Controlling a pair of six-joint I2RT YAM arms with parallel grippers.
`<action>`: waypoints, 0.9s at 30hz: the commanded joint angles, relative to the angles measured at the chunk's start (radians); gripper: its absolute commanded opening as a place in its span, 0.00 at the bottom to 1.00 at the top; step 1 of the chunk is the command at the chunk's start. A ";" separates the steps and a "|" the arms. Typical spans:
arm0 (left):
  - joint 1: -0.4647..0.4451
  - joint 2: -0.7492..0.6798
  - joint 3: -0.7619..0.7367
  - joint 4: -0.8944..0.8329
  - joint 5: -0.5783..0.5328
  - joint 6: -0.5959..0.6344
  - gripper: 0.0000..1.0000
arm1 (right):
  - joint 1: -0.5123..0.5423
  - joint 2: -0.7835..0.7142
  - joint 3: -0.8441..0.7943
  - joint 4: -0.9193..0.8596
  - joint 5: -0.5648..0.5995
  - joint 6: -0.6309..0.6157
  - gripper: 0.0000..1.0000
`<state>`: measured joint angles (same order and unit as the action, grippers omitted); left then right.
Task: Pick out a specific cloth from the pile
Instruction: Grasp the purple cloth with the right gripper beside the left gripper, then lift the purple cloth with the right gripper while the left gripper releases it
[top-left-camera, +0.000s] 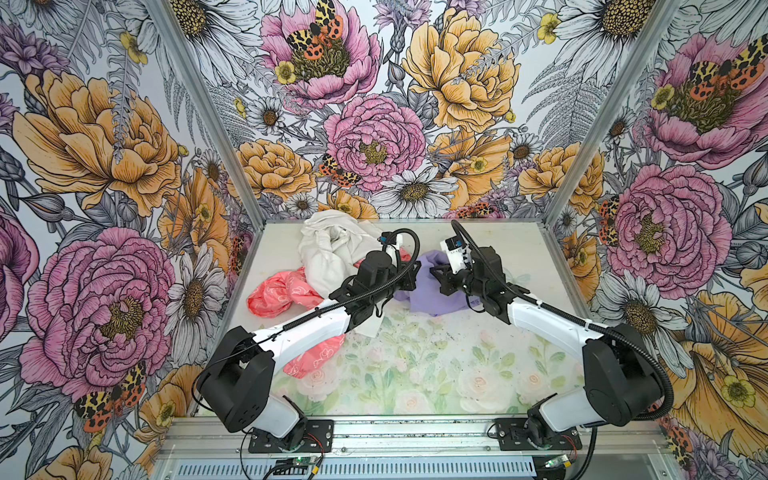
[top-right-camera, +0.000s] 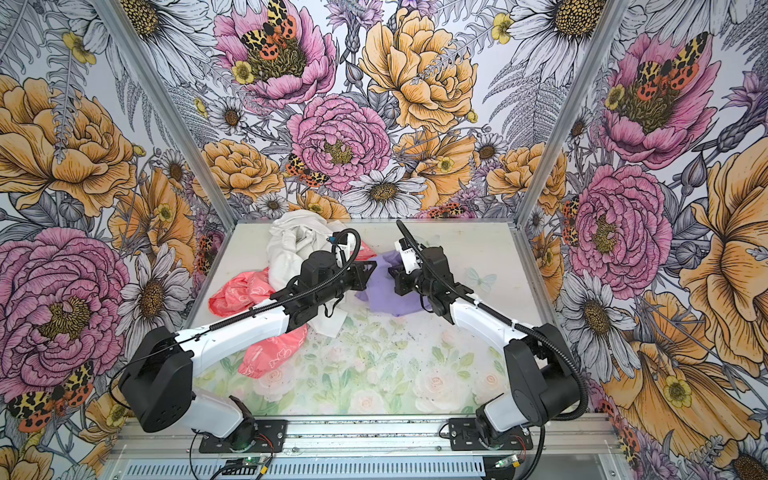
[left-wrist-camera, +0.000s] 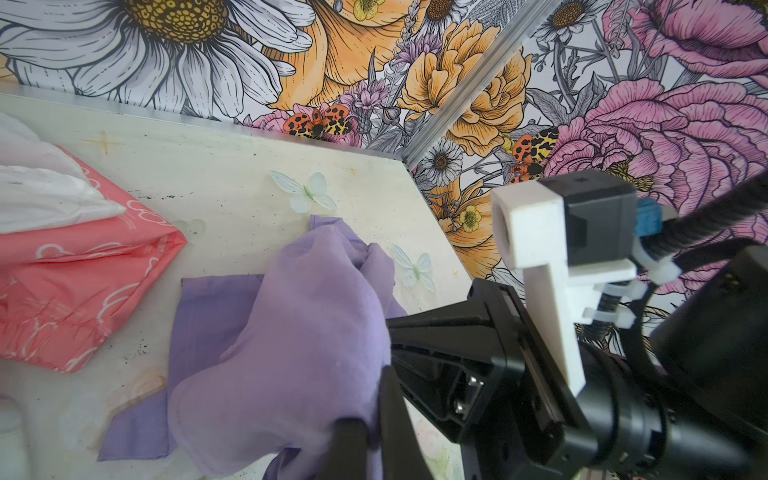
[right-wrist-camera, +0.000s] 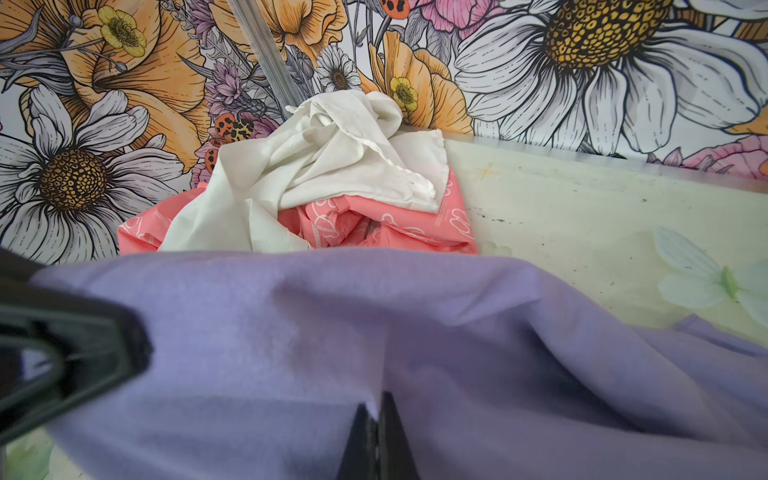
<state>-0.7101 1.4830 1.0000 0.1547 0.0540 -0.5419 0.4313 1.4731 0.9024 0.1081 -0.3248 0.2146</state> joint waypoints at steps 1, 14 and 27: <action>0.011 -0.050 -0.017 0.020 0.008 0.034 0.18 | -0.007 -0.056 0.049 -0.016 0.065 -0.025 0.00; 0.036 -0.119 -0.038 -0.010 0.004 0.086 0.67 | -0.220 -0.152 0.216 -0.152 0.194 -0.088 0.00; 0.043 -0.168 -0.059 -0.019 -0.019 0.100 0.87 | -0.461 0.132 1.014 -0.292 0.141 -0.060 0.00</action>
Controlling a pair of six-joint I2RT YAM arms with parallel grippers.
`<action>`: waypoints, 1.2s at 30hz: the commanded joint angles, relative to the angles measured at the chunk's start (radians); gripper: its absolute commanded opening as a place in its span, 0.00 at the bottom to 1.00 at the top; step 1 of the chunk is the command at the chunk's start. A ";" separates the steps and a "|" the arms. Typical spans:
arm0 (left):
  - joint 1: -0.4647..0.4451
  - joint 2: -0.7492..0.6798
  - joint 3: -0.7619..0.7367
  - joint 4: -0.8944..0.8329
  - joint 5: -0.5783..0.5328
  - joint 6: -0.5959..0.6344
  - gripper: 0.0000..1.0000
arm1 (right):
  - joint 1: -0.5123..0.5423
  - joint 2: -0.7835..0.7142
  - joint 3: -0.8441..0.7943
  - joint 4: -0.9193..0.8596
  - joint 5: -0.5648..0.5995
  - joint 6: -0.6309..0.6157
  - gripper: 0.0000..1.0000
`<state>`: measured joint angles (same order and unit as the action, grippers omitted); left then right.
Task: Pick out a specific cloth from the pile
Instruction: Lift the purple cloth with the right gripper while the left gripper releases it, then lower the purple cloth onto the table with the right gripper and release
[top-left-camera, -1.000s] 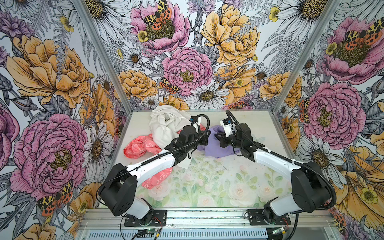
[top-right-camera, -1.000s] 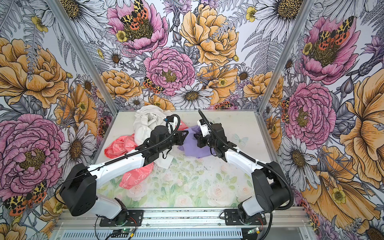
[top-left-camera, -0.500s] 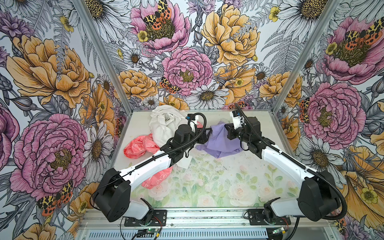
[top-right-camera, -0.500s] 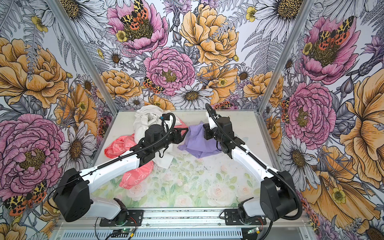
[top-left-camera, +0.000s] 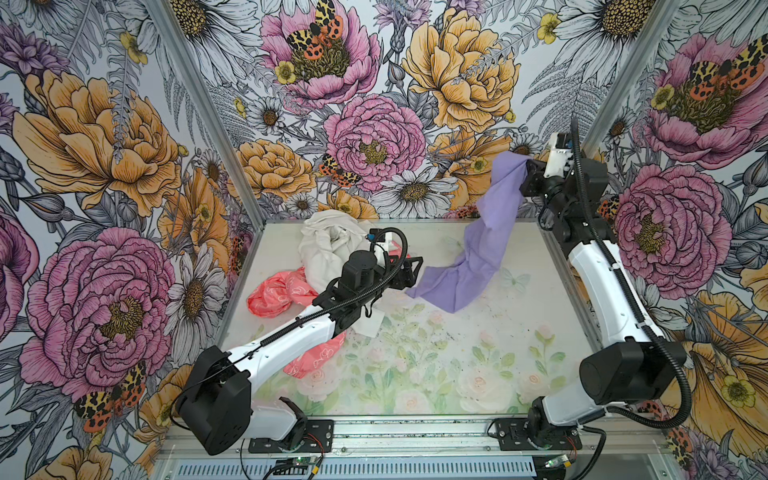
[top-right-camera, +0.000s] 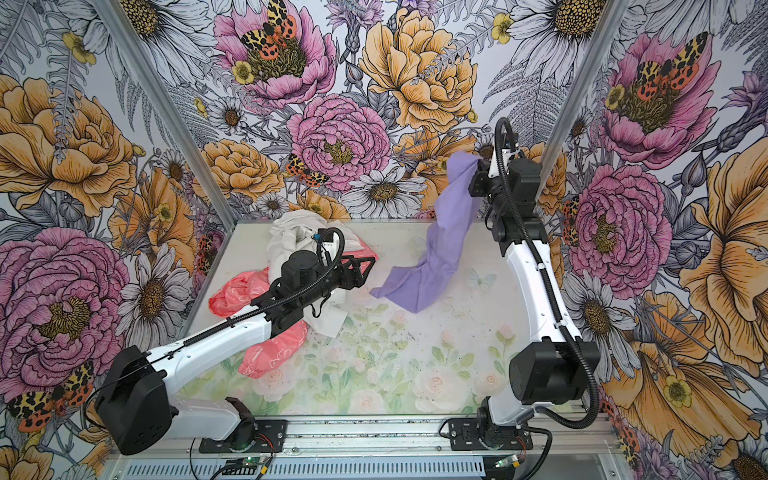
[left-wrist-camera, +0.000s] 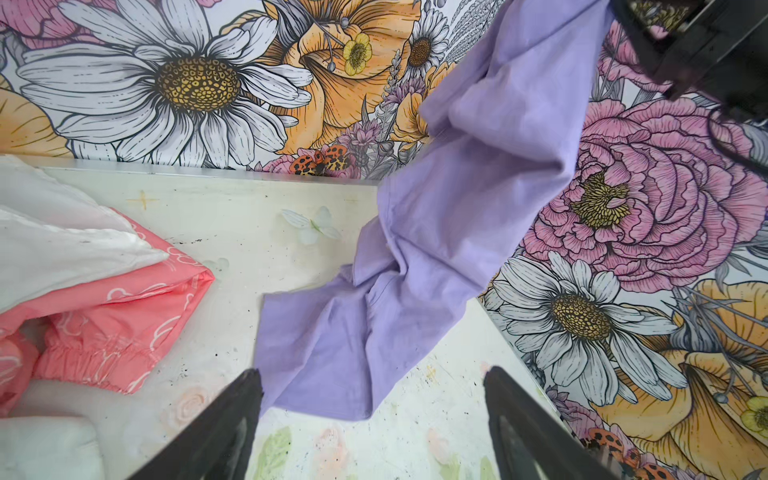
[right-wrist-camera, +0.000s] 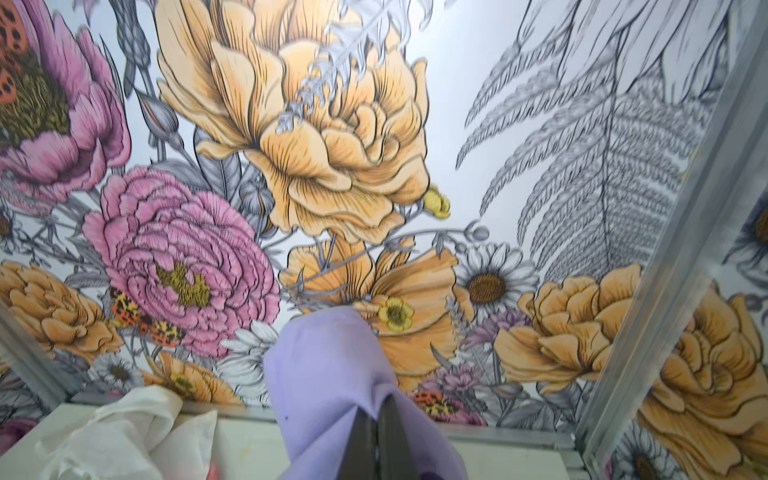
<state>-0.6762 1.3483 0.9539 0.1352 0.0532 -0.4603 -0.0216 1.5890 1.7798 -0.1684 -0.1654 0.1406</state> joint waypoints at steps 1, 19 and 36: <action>0.009 -0.039 -0.017 0.000 -0.025 0.018 0.90 | -0.013 0.032 0.194 -0.017 -0.028 0.014 0.00; 0.004 -0.084 -0.046 -0.003 -0.045 0.017 0.99 | 0.008 0.230 0.302 -0.128 -0.295 0.087 0.00; 0.003 -0.088 -0.068 0.006 -0.052 0.023 0.99 | -0.021 -0.146 -0.450 -0.130 0.010 0.033 0.00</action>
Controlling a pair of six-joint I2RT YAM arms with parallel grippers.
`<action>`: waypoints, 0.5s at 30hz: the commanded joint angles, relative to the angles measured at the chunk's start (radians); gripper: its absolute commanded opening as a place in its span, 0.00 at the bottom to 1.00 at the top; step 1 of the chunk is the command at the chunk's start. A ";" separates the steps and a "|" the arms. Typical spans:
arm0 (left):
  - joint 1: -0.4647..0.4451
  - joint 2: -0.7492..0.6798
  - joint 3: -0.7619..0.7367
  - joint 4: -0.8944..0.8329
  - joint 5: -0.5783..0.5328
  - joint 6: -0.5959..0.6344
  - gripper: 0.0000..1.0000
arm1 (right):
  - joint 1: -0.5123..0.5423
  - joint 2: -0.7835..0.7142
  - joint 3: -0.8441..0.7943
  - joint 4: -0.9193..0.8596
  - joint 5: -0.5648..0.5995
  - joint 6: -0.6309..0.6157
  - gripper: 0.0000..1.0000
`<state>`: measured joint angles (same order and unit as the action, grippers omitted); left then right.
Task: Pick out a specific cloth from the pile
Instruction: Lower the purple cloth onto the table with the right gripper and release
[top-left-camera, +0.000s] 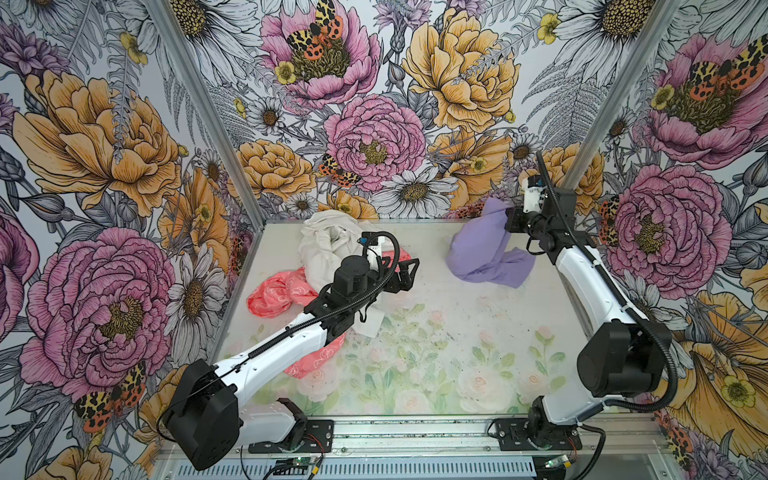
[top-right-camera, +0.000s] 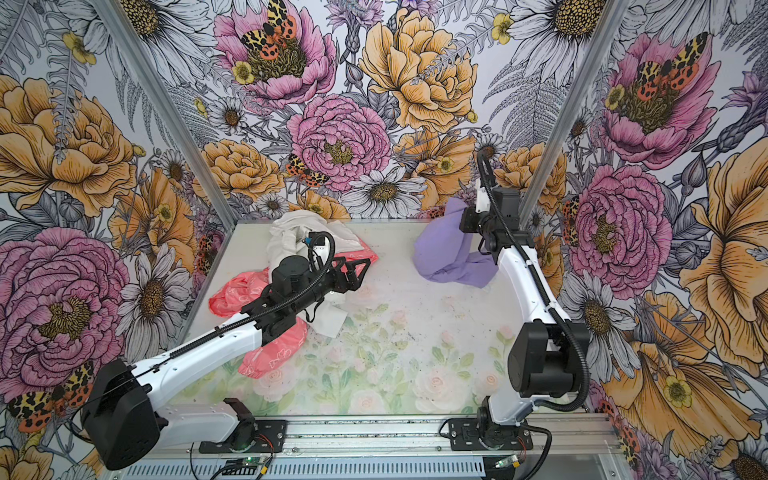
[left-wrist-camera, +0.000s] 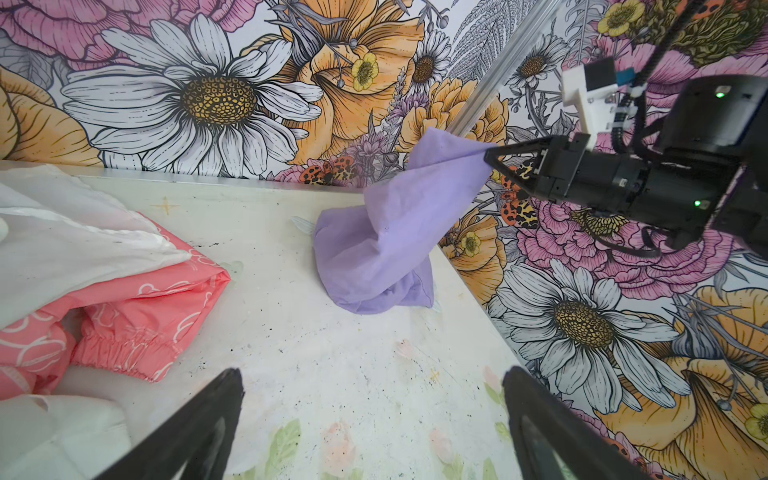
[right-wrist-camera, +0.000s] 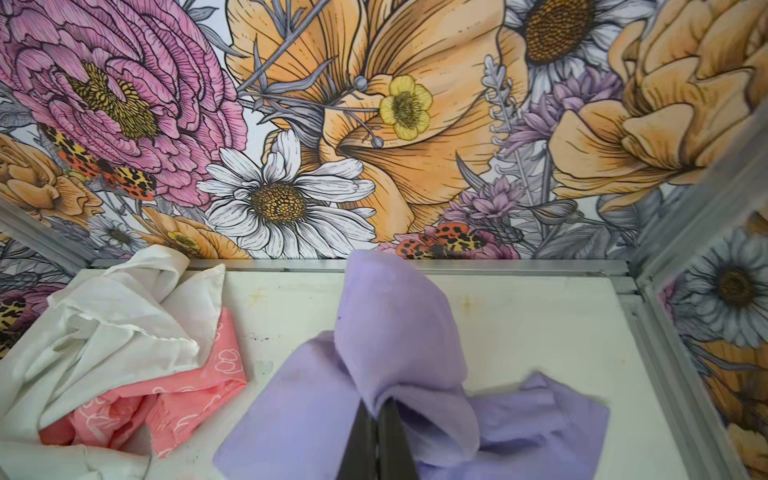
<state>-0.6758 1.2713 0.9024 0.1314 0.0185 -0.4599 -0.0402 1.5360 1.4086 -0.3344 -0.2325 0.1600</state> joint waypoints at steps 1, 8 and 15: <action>0.003 -0.007 -0.016 0.012 -0.016 0.023 0.99 | -0.001 -0.129 -0.128 0.026 0.086 0.028 0.00; 0.007 -0.001 -0.014 0.011 -0.033 0.054 0.99 | 0.000 -0.369 -0.399 -0.126 0.214 0.056 0.33; 0.013 0.014 -0.014 0.031 -0.057 0.067 0.99 | -0.001 -0.560 -0.411 -0.167 0.234 0.078 0.78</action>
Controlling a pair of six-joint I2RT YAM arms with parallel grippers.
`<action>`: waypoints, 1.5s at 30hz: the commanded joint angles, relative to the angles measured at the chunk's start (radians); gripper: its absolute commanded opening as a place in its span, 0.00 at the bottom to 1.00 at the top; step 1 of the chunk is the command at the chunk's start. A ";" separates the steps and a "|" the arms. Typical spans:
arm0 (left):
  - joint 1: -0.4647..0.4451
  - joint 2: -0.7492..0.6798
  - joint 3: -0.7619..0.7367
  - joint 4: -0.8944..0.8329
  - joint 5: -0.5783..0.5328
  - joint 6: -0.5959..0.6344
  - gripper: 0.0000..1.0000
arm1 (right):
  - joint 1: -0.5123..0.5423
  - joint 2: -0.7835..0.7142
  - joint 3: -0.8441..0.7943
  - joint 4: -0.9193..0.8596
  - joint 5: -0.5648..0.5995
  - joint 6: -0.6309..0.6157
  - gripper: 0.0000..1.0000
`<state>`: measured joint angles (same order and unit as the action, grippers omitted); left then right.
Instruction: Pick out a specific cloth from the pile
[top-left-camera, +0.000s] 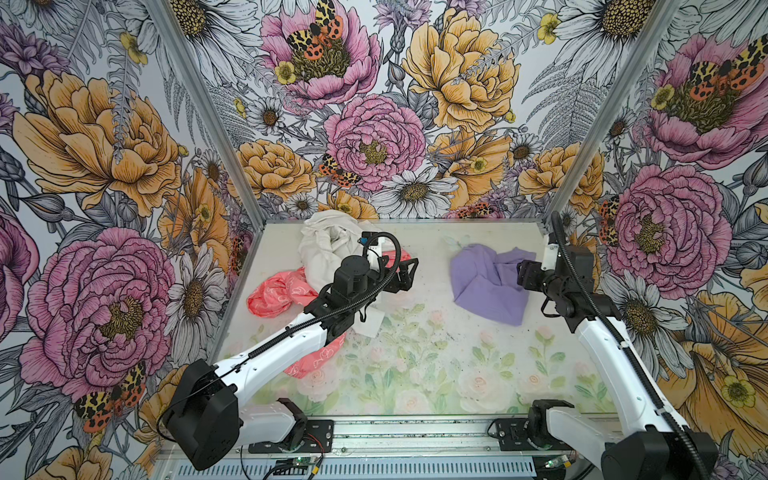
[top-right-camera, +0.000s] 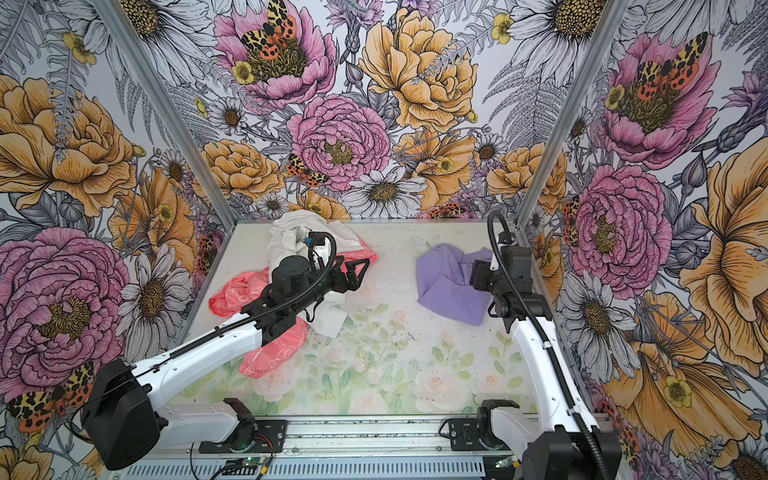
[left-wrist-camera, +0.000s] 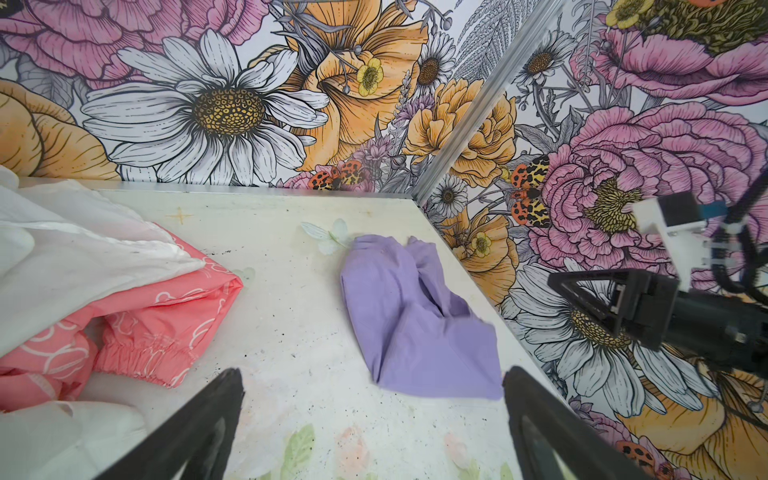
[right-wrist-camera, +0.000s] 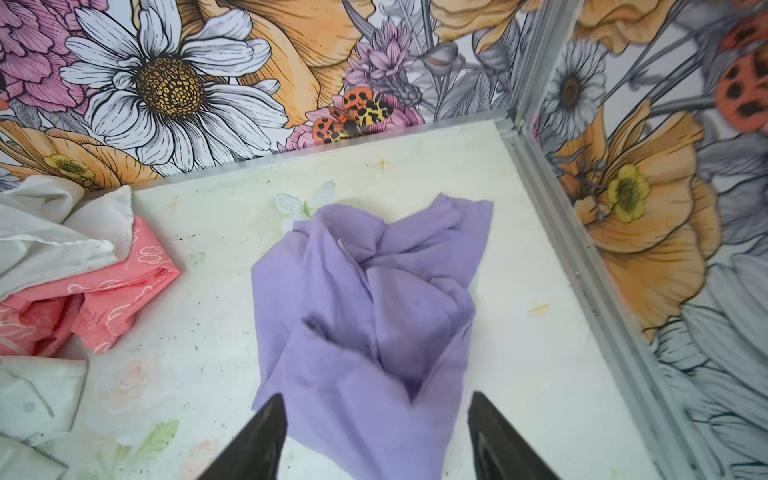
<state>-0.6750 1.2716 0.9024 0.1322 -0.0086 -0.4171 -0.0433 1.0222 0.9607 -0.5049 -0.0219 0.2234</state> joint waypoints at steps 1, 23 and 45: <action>0.014 0.015 -0.013 0.034 -0.032 0.024 0.99 | 0.003 -0.043 0.055 0.004 0.009 0.018 0.79; 0.082 -0.246 -0.188 -0.042 -0.520 0.278 0.99 | 0.086 0.032 0.000 0.183 -0.148 0.008 0.94; 0.364 -0.209 -0.667 0.704 -0.723 0.530 0.99 | 0.054 0.096 -0.502 0.889 0.080 0.006 0.99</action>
<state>-0.3309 1.0393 0.2604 0.6540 -0.7185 0.0269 0.0181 1.0885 0.4904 0.2379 -0.0135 0.2436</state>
